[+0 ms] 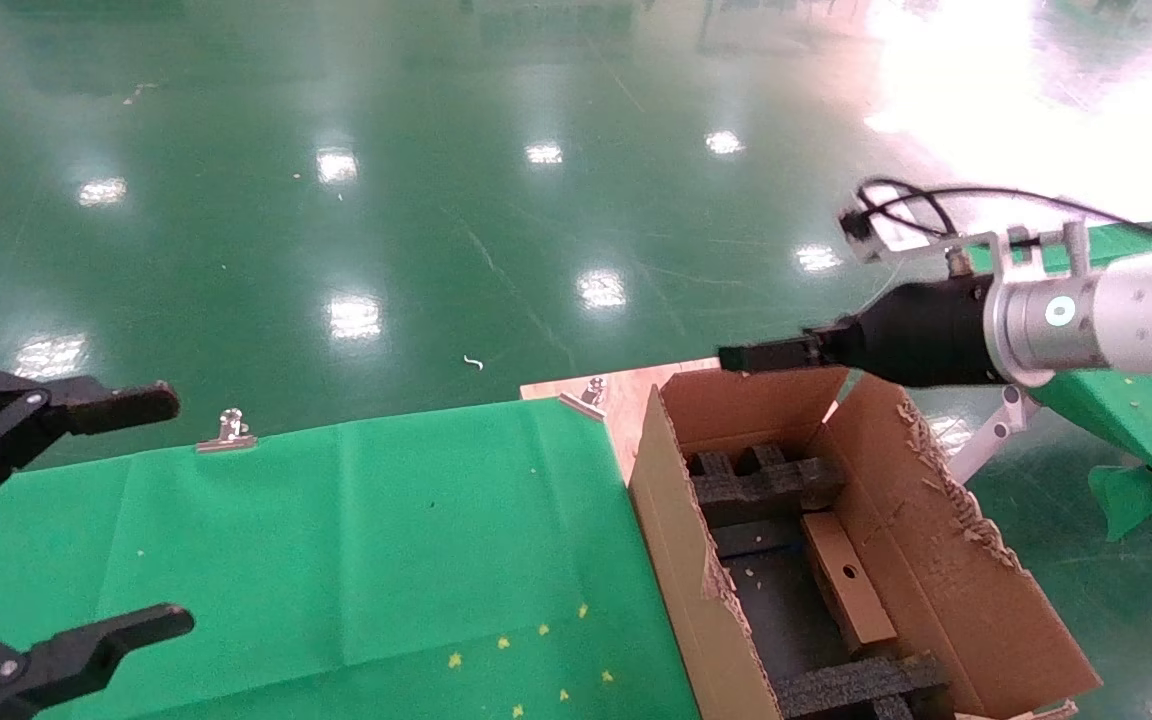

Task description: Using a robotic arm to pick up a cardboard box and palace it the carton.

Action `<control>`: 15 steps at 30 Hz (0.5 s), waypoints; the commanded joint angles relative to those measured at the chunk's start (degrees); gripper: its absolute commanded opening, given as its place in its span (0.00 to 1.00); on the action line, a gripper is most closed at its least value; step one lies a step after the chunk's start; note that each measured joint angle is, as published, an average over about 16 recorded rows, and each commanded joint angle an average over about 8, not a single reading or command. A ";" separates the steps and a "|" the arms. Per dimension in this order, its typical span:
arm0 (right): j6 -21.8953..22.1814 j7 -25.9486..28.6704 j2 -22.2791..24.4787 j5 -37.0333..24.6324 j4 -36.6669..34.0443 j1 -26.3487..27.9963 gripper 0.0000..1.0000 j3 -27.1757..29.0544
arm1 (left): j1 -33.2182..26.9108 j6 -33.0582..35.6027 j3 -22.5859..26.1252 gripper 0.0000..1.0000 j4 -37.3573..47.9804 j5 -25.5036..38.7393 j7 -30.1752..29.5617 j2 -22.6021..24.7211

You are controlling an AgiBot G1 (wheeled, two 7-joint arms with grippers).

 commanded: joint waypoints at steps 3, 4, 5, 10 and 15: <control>-1.98 -3.38 -0.53 1.47 -0.18 -2.77 1.00 3.91 | 0.00 0.00 0.00 1.00 0.01 0.00 0.00 0.00; -2.73 -4.67 -0.72 2.04 -0.25 -3.80 1.00 5.38 | 0.00 0.00 0.00 1.00 0.01 0.00 0.00 0.00; -3.48 -5.96 -0.92 2.61 -0.32 -4.82 1.00 6.86 | 0.00 0.00 0.01 1.00 0.01 0.00 0.00 0.00; -7.17 -12.30 -1.88 5.43 -0.68 -9.87 1.00 14.13 | -0.01 0.00 0.01 1.00 0.01 -0.01 0.01 0.00; -10.87 -18.64 -2.85 8.25 -1.03 -14.92 1.00 21.40 | -0.01 0.00 0.02 1.00 0.01 -0.01 0.01 0.00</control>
